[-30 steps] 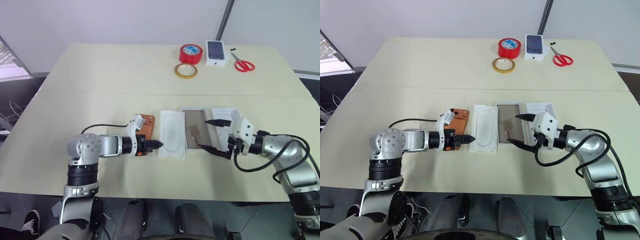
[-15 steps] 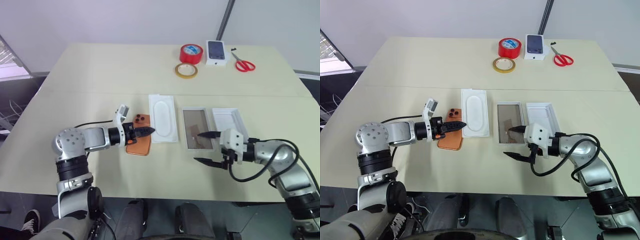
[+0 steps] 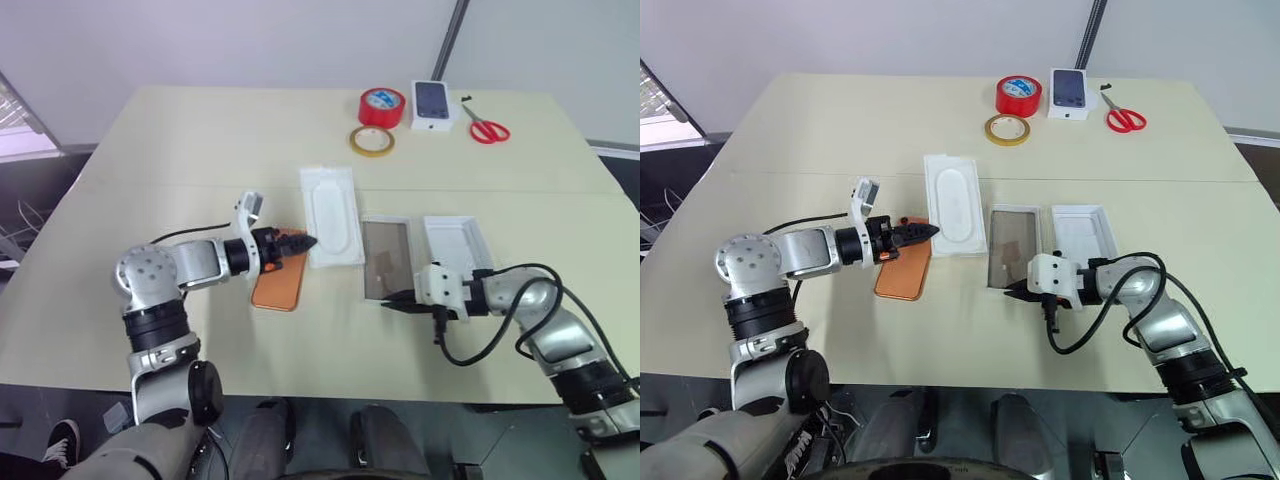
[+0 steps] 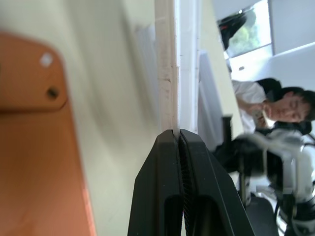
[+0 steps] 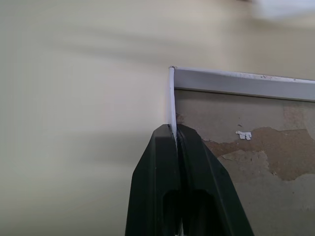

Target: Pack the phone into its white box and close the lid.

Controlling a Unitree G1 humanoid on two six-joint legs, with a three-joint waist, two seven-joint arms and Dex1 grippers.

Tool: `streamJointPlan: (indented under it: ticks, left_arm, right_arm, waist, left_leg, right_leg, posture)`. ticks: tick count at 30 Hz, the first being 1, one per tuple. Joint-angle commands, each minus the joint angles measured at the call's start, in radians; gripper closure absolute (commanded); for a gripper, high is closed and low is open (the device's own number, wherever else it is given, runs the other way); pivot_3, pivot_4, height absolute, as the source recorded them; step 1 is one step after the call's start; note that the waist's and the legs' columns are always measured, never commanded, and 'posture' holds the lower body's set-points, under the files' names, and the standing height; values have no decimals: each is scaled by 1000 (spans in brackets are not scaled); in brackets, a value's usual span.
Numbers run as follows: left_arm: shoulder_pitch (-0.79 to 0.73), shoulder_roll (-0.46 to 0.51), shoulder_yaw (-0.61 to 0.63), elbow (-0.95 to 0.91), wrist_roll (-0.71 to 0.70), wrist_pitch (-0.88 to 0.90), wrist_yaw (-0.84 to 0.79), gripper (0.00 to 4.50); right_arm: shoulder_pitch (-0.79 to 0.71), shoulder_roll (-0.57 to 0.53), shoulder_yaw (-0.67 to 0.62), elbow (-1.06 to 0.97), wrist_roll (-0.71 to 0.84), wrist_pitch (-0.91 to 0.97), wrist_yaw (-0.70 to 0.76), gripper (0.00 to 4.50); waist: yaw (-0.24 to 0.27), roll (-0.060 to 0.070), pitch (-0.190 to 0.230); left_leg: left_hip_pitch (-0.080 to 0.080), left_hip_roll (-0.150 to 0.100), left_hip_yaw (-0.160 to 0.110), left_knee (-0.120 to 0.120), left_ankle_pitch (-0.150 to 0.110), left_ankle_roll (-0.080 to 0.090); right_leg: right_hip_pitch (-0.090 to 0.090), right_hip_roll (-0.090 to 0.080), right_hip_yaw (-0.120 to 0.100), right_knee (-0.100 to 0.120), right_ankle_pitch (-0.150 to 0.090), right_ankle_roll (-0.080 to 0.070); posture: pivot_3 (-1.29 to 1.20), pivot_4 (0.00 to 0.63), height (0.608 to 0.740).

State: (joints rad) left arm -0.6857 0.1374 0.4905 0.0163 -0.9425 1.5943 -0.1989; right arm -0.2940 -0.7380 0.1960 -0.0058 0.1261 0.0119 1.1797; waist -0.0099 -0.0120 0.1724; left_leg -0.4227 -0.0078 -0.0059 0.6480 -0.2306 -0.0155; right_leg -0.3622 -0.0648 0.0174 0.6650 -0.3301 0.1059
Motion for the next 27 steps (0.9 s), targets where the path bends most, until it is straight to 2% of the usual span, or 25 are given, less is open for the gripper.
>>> streamJointPlan:
  ticks: [1, 3, 4, 6, 9, 15, 18, 25, 27]
  left_arm:
    - [-24, -28, 19, -25, -9, -11, 16, 4500]
    - [-22, -55, 10, -28, -7, -13, 24, 4500]
    - [-19, -66, 5, -30, -4, -12, 30, 4500]
    - [-9, -77, -16, -34, 5, -6, 35, 4500]
    - [3, -83, -39, -40, 13, -6, 33, 4500]
    - [12, -58, -84, -26, 29, -27, 0, 4500]
    - [25, -21, -167, -20, 48, -46, -52, 4500]
    - [-4, 51, -319, 73, 102, -138, -191, 4500]
    - [-10, 62, -344, 96, 117, -163, -219, 3875]
  right_arm:
    - [-38, 37, -1, -62, 20, 44, -31, 4473]
    - [-53, 73, -2, -75, 41, 86, -47, 4473]
    - [-52, 79, 5, -82, 34, 81, -51, 4204]
    - [-40, 83, 12, -104, 27, 76, -51, 3520]
    - [-16, 70, -10, -152, 52, 94, -50, 2041]
    - [60, -54, -109, -192, 116, 153, -6, 2041]
    - [97, -126, -155, -138, 81, 104, -2, 2041]
    - [81, -125, -165, -82, 58, 51, -43, 2041]
    - [80, -115, -166, -84, 54, 41, -58, 1984]
  waist:
    - [-1, 0, 0]
    - [-1, 0, 0]
    - [0, 0, 0]
    - [1, 0, 0]
    - [2, 0, 0]
    - [4, 0, 0]
    - [3, 0, 0]
    - [0, 0, 0]
    - [0, 0, 0]
  left_leg:
    - [0, 0, 0, 0, 0, 0]
    - [0, 0, 0, -1, 0, -1]
    - [0, 0, 0, -1, 0, -1]
    - [0, 0, 0, 0, 1, -1]
    - [-1, 0, 0, 0, 0, -1]
    - [-1, -1, 0, 0, 0, -1]
    - [-1, 0, 0, -1, 0, 1]
    - [-1, 0, 0, -1, 1, -1]
    - [-1, 0, 0, -1, 1, -1]
  right_leg:
    - [0, 0, 0, 0, 0, 0]
    - [-1, 0, 0, 0, 0, 0]
    - [-1, 0, 0, 0, 0, 0]
    - [-1, 0, 0, 0, 0, 0]
    - [-1, 0, 0, 0, 0, 0]
    - [0, 0, 0, 0, 0, 0]
    - [-1, 0, 0, 0, 0, 0]
    - [-1, 1, 0, 0, 0, 0]
    - [-1, 1, 0, 0, 0, 0]
  posture:
    - [0, 150, 740]
    - [0, 150, 740]
    - [0, 150, 740]
    - [0, 150, 740]
    - [0, 150, 740]
    - [0, 150, 740]
    - [0, 150, 740]
    - [0, 150, 740]
    - [0, 150, 740]
